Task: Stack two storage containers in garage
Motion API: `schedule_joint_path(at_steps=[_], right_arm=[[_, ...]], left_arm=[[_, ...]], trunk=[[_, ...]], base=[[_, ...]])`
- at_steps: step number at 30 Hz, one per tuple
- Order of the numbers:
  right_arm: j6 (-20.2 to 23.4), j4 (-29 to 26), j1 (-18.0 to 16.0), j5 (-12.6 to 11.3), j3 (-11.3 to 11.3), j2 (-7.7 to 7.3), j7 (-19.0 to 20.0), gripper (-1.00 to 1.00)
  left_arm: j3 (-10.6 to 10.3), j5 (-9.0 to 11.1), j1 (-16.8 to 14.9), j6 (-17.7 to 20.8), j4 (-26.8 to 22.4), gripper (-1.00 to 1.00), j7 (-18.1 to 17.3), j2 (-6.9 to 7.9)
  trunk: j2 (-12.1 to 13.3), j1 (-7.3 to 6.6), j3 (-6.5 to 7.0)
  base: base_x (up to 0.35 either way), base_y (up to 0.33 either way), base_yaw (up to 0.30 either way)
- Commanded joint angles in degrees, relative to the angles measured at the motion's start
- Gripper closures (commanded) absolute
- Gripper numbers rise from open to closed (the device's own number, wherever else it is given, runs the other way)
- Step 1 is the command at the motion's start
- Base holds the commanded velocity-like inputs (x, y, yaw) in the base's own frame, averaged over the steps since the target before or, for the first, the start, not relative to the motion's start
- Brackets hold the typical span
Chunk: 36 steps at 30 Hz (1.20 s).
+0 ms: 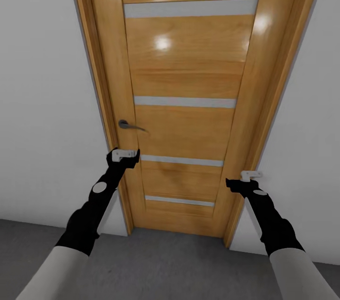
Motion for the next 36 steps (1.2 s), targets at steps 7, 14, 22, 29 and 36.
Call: schedule_joint_path(at_steps=[7, 14, 22, 29, 36], right_arm=[[0.34, -0.09, -0.03, 0.22, -0.11, -0.04, -0.06, -1.0], [0.34, -0.1, 0.03, 0.2, -0.41, -0.12, -0.13, -1.0], [0.34, -0.12, 0.06, 0.2, -0.23, -0.08, -0.14, -1.0], [0.34, -0.15, 0.06, 0.2, -0.1, -0.06, -0.14, -1.0], [0.39, -0.17, 0.06, 0.26, 0.07, 0.01, -0.18, -1.0]], left_arm=[[-0.06, 3.02, 0.16, 0.43, -0.24, -1.0, 2.46, -0.09], [-0.16, 12.48, 0.39, 4.28, -4.67, -1.0, 3.0, 0.02], [-0.58, 20.6, 0.51, 12.44, -7.35, -1.0, 2.62, 0.4], [-0.68, 21.32, 0.27, 13.7, -4.9, -1.0, 2.46, 0.51], [-0.91, 21.15, 0.38, 13.64, -3.98, -1.0, 2.52, 0.67]], trunk=[[-0.04, 0.0, -0.07], [-0.04, 0.0, -0.07], [-0.04, 0.0, -0.07], [-0.04, 0.0, -0.07], [-0.04, 0.0, -0.07]], base=[[0.0, 0.0, 0.0], [0.0, 0.0, 0.0], [0.001, 0.0, 0.0], [0.079, 0.0, 0.0], [0.048, 0.0, 0.0]])
